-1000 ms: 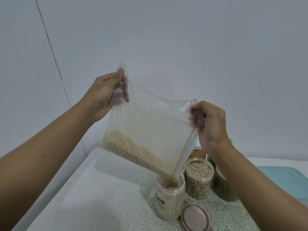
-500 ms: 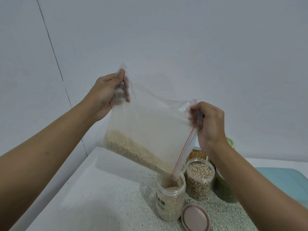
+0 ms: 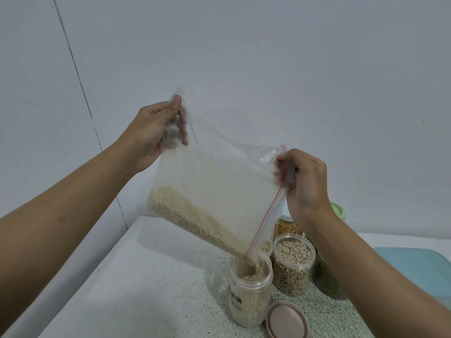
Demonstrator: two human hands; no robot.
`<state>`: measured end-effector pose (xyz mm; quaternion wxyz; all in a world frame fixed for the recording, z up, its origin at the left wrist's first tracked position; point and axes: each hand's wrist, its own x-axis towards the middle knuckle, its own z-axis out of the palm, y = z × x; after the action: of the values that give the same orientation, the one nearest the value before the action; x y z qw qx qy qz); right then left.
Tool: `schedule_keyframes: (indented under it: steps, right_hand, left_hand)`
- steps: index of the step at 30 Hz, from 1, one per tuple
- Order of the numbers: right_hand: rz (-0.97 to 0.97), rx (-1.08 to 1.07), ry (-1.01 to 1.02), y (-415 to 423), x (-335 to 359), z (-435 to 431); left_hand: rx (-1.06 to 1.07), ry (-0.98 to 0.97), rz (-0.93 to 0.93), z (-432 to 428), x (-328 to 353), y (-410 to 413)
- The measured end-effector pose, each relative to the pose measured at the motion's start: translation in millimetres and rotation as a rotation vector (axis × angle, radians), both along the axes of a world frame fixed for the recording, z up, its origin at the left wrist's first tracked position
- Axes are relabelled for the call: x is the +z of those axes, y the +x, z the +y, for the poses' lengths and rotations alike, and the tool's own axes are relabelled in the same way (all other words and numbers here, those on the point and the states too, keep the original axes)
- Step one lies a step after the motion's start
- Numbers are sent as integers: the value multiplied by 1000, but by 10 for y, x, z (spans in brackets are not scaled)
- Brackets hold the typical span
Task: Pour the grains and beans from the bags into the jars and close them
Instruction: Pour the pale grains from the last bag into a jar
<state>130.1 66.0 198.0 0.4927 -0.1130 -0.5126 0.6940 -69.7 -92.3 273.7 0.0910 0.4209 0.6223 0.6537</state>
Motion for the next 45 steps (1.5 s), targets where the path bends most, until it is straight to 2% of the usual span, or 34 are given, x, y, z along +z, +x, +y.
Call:
schedule_keyframes:
  steps: [14, 45]
  right_hand:
    - [-15, 55, -74, 18, 58, -17]
    - [13, 83, -100, 179, -10, 34]
  left_hand:
    - [-5, -11, 48, -29, 106, 31]
    - [-36, -21, 38, -10, 56, 168]
